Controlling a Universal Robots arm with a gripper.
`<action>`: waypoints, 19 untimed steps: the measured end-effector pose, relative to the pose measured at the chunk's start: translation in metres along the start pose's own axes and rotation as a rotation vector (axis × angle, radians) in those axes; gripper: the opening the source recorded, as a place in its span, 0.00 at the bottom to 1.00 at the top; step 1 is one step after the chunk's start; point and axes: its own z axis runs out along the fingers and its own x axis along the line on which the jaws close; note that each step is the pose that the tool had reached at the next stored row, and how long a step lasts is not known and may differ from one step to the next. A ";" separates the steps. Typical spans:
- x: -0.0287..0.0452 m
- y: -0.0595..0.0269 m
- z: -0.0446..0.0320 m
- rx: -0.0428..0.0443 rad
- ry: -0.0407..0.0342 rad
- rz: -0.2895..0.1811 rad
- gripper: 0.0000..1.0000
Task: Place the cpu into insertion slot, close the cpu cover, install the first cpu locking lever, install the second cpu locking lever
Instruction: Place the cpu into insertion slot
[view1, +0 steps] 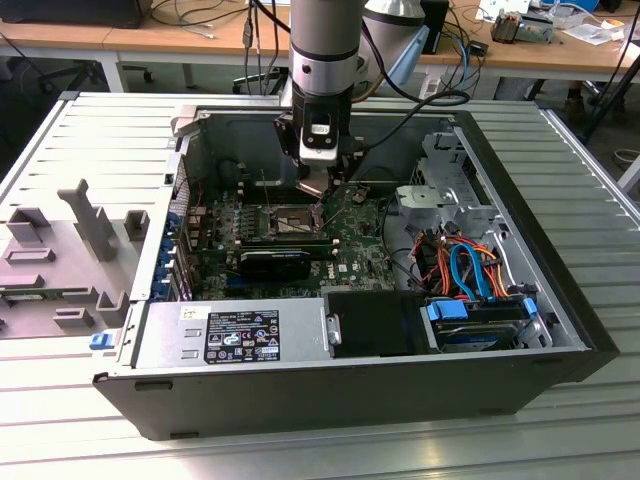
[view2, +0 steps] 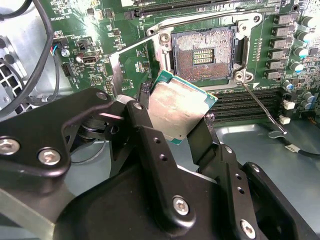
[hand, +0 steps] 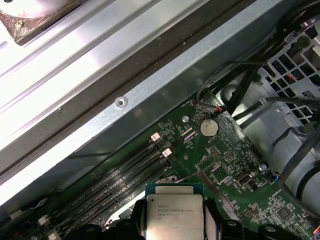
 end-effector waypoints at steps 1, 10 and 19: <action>0.0000 0.0000 0.0000 0.0000 -0.0001 0.001 0.55; 0.0000 0.0000 0.0001 -0.0002 -0.0011 0.012 0.55; 0.0000 0.0000 0.0002 -0.0004 -0.0020 0.022 0.55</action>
